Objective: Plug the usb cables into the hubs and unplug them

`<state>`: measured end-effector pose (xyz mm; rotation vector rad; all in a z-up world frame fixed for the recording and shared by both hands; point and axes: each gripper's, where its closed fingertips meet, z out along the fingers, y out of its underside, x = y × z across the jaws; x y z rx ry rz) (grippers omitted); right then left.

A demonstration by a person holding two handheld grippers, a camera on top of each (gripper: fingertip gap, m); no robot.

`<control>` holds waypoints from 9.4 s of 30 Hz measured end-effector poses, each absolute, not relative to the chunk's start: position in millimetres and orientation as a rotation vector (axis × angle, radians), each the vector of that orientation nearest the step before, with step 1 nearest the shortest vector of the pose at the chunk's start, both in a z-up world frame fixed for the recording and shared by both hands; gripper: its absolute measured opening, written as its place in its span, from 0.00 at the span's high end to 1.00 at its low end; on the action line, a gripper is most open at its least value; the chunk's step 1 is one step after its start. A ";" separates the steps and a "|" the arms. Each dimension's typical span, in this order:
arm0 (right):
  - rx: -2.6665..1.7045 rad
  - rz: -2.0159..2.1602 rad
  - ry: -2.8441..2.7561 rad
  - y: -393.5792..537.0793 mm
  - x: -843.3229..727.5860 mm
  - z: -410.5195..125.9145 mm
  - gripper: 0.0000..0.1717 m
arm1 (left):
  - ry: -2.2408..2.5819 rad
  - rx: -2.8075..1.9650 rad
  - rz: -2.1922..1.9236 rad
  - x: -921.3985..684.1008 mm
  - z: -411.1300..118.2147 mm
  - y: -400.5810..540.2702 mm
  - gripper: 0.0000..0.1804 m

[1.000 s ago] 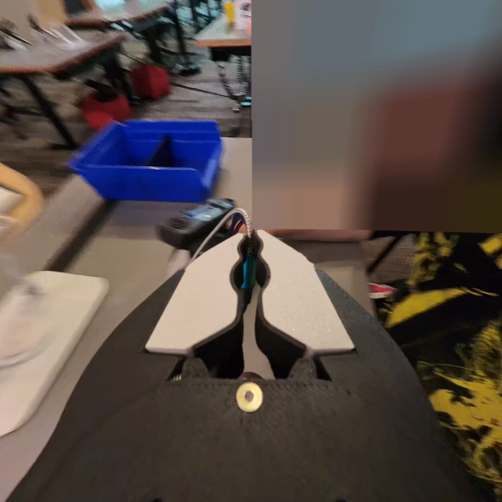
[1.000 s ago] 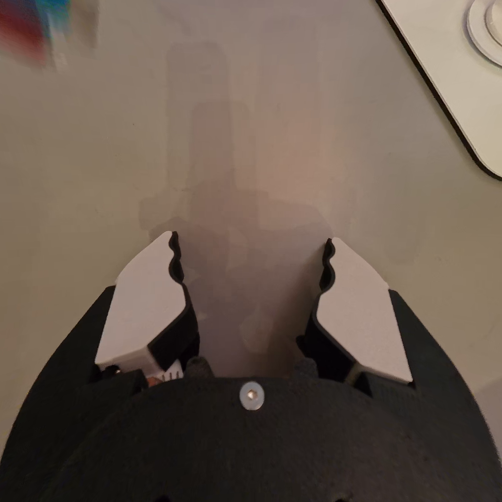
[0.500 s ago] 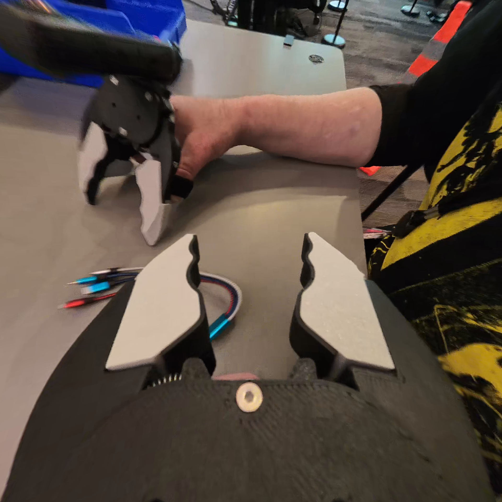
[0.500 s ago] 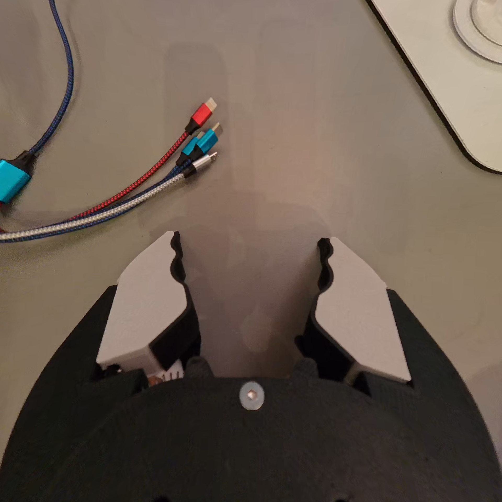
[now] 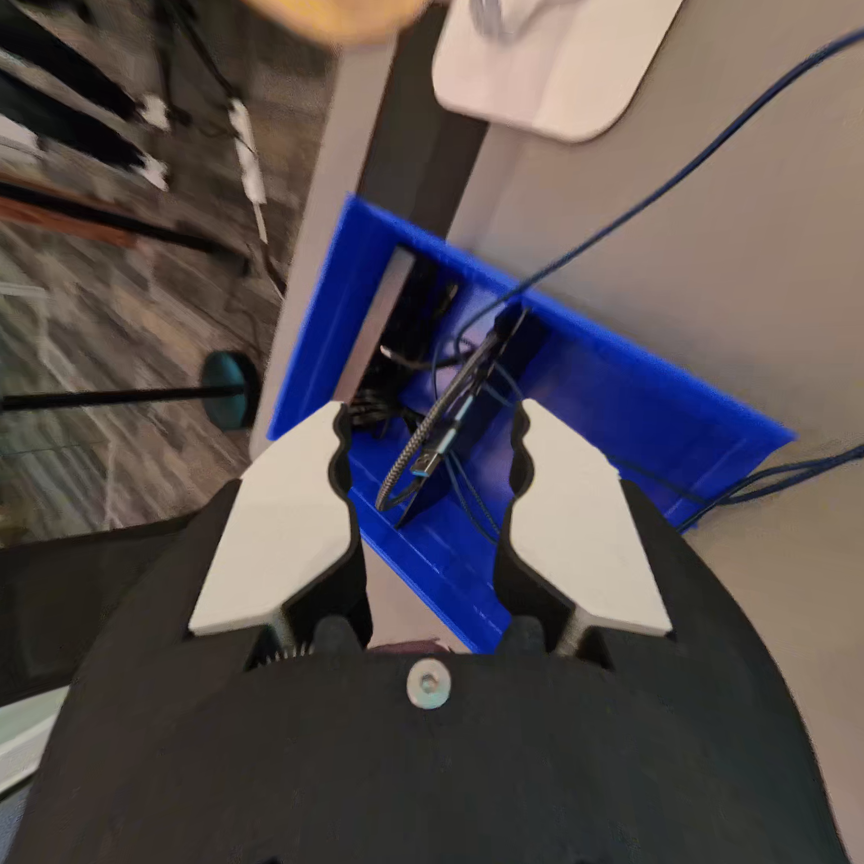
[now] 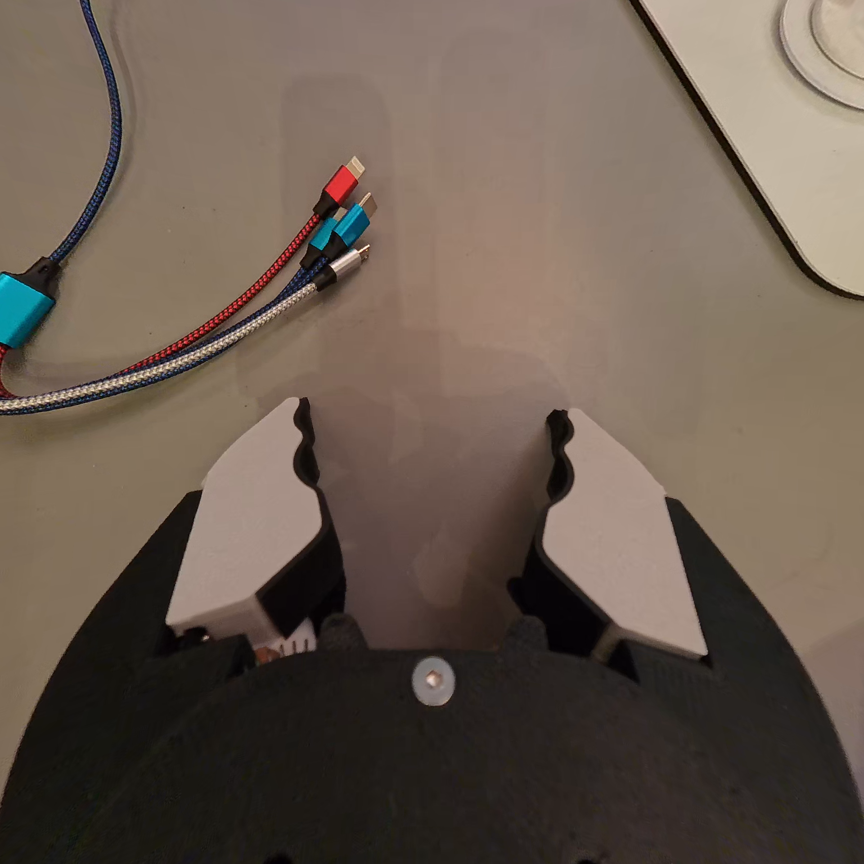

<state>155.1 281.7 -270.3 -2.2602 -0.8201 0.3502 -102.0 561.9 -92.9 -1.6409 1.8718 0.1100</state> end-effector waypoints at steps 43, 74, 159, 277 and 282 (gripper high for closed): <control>-2.277 0.316 -0.731 283.8 177.5 -269.6 0.42 | 1.634 -1.370 0.005 -5.5 -2.3 393.4 0.96; -2.320 0.830 -0.406 279.2 147.0 -245.1 0.71 | 1.746 -1.680 -0.085 57.7 -265.4 241.5 0.93; -1.816 1.168 -0.802 265.4 109.8 -126.2 0.96 | 1.629 -1.434 -1.676 124.0 -143.0 245.2 0.94; -2.249 0.541 -0.429 162.9 278.1 -169.2 0.99 | 1.315 -1.661 -1.346 -49.5 -77.9 350.9 0.95; -2.424 0.575 -0.675 144.7 238.2 -207.2 0.88 | 1.372 -1.648 -1.358 -35.4 -85.5 336.9 0.96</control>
